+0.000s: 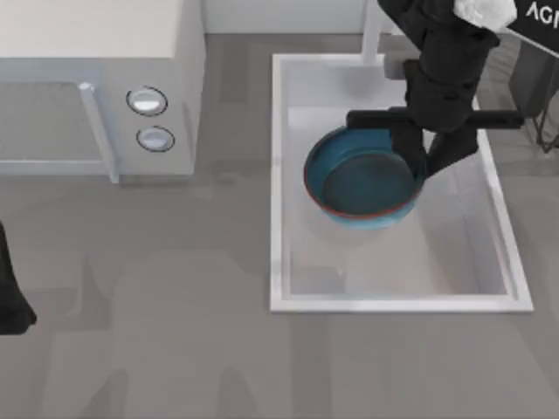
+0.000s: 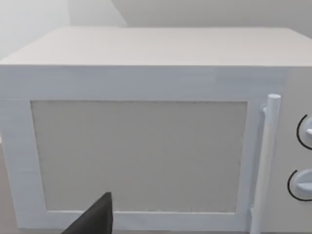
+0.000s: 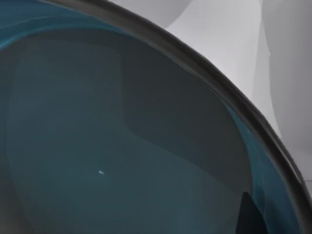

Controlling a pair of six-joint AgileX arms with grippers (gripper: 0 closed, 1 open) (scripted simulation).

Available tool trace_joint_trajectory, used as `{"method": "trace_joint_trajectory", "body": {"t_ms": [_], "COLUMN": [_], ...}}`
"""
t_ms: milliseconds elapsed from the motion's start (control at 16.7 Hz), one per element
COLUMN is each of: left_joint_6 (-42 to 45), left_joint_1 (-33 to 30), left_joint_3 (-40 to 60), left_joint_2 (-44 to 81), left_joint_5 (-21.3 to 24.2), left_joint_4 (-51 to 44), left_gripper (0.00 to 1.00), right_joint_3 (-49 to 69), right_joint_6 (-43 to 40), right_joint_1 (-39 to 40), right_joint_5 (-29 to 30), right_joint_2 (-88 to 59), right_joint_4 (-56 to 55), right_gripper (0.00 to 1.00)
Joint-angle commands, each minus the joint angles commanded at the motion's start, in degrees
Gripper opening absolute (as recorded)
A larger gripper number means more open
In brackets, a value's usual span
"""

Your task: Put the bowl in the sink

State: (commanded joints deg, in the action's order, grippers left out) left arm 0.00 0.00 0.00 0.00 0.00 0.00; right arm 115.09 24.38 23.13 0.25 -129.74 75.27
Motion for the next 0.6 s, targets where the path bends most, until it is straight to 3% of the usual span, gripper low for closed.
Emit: {"method": "trace_joint_trajectory", "body": {"t_ms": [300,600], "left_joint_6": [0.0,0.0], "left_joint_1": [0.0,0.0], "left_joint_3": [0.0,0.0], "left_joint_2": [0.0,0.0], "left_joint_5": [0.0,0.0], "left_joint_4": [0.0,0.0], "left_gripper": [1.0,1.0], "right_joint_3": [-0.4,-8.0], "right_joint_6": [-0.1,-3.8], "right_joint_1": [0.4,4.1], "right_joint_5": [0.4,8.0], "right_joint_2": [0.1,5.0], "right_joint_4": [-0.7,-12.7], "right_gripper": [0.0,0.0]}}
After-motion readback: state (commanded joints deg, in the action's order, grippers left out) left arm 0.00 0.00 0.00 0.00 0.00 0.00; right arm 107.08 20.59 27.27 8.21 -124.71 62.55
